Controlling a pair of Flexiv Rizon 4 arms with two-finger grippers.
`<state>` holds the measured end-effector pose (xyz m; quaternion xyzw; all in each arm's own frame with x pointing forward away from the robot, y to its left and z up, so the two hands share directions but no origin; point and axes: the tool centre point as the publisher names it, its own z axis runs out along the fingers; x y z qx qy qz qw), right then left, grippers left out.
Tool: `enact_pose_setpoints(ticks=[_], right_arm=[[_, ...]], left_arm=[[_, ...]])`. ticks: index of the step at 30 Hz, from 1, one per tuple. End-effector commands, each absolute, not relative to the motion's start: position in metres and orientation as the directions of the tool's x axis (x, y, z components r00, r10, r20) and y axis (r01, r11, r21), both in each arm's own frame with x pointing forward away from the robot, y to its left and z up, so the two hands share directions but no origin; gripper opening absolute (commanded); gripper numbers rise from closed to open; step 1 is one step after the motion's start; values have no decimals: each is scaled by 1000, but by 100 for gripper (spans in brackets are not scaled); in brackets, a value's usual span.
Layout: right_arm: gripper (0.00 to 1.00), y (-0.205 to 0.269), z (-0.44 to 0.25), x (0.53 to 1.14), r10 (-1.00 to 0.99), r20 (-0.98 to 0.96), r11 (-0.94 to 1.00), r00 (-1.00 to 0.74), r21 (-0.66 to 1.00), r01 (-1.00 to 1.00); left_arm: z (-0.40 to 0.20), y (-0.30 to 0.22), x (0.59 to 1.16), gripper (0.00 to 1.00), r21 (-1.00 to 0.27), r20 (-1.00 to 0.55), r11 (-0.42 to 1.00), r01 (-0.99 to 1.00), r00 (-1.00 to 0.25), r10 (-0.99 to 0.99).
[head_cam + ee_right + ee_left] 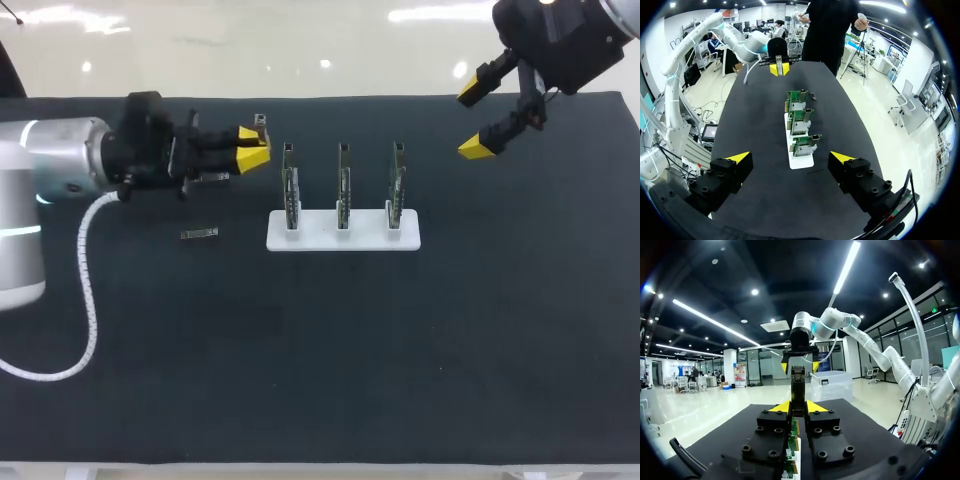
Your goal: Pick up the optical module with the left hand, and insert it into the network port with the right hand.
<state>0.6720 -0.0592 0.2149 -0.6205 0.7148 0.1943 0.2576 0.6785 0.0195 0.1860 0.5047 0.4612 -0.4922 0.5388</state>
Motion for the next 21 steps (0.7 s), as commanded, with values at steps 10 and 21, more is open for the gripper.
enact_pose_setpoints(ticks=[10, 21], right_arm=[[100, -59, 215, 673, -786, -611, 153, -96, -41, -987], [100, -59, 215, 673, -786, -611, 153, -96, -41, -987]], left_arm=[[189, 6, 677, 0, 96, -994, 0, 995, 96, -44], [190, 2, 679, 0, 61, -998, -35, 998, 60, -34]])
